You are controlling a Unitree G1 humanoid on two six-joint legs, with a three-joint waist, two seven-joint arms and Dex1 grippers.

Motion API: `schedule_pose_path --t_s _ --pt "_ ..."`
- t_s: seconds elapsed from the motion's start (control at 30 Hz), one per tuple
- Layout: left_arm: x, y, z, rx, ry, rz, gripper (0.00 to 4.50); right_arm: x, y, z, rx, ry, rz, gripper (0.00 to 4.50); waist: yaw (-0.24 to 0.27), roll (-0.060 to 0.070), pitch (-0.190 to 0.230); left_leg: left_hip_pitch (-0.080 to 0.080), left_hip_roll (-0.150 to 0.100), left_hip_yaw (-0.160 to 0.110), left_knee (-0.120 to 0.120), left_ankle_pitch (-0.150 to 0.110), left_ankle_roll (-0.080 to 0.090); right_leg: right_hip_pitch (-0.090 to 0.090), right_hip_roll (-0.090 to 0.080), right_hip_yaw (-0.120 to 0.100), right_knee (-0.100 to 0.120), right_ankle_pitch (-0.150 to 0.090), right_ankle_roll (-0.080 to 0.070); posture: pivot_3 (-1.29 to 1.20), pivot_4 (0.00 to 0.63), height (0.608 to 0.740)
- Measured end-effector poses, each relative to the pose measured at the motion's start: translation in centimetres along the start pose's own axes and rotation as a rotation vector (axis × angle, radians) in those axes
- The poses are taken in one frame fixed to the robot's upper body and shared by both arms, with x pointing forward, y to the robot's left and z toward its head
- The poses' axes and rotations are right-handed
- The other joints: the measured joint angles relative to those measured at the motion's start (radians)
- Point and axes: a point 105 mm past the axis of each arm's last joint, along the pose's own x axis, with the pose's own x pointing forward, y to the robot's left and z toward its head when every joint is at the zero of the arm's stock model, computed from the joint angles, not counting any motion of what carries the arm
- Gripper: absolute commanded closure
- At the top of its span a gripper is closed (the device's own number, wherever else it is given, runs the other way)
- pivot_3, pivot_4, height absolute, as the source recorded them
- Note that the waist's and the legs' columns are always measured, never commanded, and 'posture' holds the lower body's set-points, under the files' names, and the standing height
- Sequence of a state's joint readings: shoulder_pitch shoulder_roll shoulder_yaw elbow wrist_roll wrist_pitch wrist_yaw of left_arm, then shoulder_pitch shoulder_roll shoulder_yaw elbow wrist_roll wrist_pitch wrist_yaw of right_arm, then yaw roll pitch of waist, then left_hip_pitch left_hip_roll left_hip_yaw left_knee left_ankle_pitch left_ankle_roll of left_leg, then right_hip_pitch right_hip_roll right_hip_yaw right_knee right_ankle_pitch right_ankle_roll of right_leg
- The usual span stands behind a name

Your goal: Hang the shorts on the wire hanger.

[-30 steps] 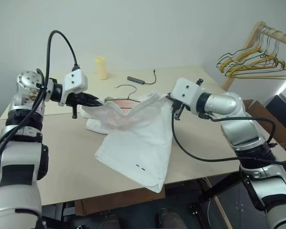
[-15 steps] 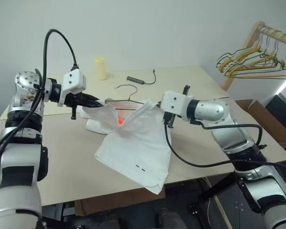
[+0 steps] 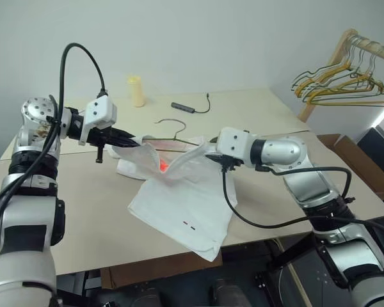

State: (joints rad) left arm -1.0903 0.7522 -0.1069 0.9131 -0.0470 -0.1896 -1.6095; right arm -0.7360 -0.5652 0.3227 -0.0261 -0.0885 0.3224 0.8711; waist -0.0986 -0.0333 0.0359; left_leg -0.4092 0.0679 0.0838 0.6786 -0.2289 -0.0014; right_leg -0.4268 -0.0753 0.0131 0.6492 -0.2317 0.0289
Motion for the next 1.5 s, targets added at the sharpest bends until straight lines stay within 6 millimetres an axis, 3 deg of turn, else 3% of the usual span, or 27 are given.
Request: schedule_pose_path --t_s 0.23,0.47,0.57,0.73,0.9,1.2,1.37,1.5 --pt "0.2 -0.2 0.5 0.022 -0.027 -0.007 4.5 -0.3 0.2 -0.4 0.173 -0.02 0.066 2.18 0.0 0.0 0.0 0.0 0.0 0.0 0.0 0.0 0.0 0.0 0.0 0.0 0.0 0.0 0.0 -0.07 0.0 0.74" --pt "0.6 -0.8 1.1 0.024 -0.069 -0.035 4.5 -0.2 0.2 0.0 0.201 -0.033 0.084 2.18 0.0 0.0 0.0 0.0 0.0 0.0 0.0 0.0 0.0 0.0 0.0 0.0 0.0 0.0 0.0 -0.07 0.0 0.74" --pt "0.5 -0.8 1.1 0.026 -0.066 -0.036 4.5 -0.1 0.2 0.1 0.203 -0.039 0.087 2.75 0.001 0.0 0.0 0.0 0.0 0.0 0.0 0.0 0.0 0.0 0.0 0.0 0.0 0.0 0.0 -0.07 0.0 0.74" --pt "0.5 -0.8 1.2 0.014 -0.084 -0.031 4.5 -0.1 0.4 0.2 0.202 -0.041 0.1 4.36 0.001 0.0 0.0 0.0 0.0 0.0 0.0 0.0 0.0 0.0 0.0 0.0 0.0 0.0 0.0 -0.07 0.0 0.74" --pt "0.3 -0.6 1.4 0.01 -0.108 -0.018 4.5 -0.2 0.5 0.3 0.187 -0.049 0.11 4.48 0.0 0.0 0.0 0.0 0.0 0.0 0.0 0.0 0.0 0.0 0.0 0.0 0.0 0.0 0.0 -0.07 0.0 0.74" --pt "1.2 0.5 1.1 0.024 -0.171 0.11 1.66 -0.4 0.7 -0.1 0.217 -0.047 0.085 4.5 0.001 0.0 0.0 0.0 0.0 0.0 0.0 0.0 0.0 0.0 0.0 0.0 0.0 0.0 0.0 -0.09 0.0 0.74" --pt "-0.2 3.3 2.3 0.002 -0.324 0.391 0.08 -1.6 0.1 -1.9 0.294 0.004 0.003 4.5 0.002 0.0 0.0 0.0 0.0 0.0 0.0 0.0 0.0 0.0 -0.001 0.0 0.0 0.0 0.0 -0.1 0.0 0.74" --pt "-1.8 4.4 3.7 -0.012 -0.474 0.553 0.03 -3.7 -0.5 -4.6 0.386 0.104 -0.09 4.5 0.0 0.0 0.0 0.0 -0.001 0.0 0.0 0.0 0.0 0.001 -0.001 0.0 -0.001 0.001 0.001 -0.12 0.0 0.74"
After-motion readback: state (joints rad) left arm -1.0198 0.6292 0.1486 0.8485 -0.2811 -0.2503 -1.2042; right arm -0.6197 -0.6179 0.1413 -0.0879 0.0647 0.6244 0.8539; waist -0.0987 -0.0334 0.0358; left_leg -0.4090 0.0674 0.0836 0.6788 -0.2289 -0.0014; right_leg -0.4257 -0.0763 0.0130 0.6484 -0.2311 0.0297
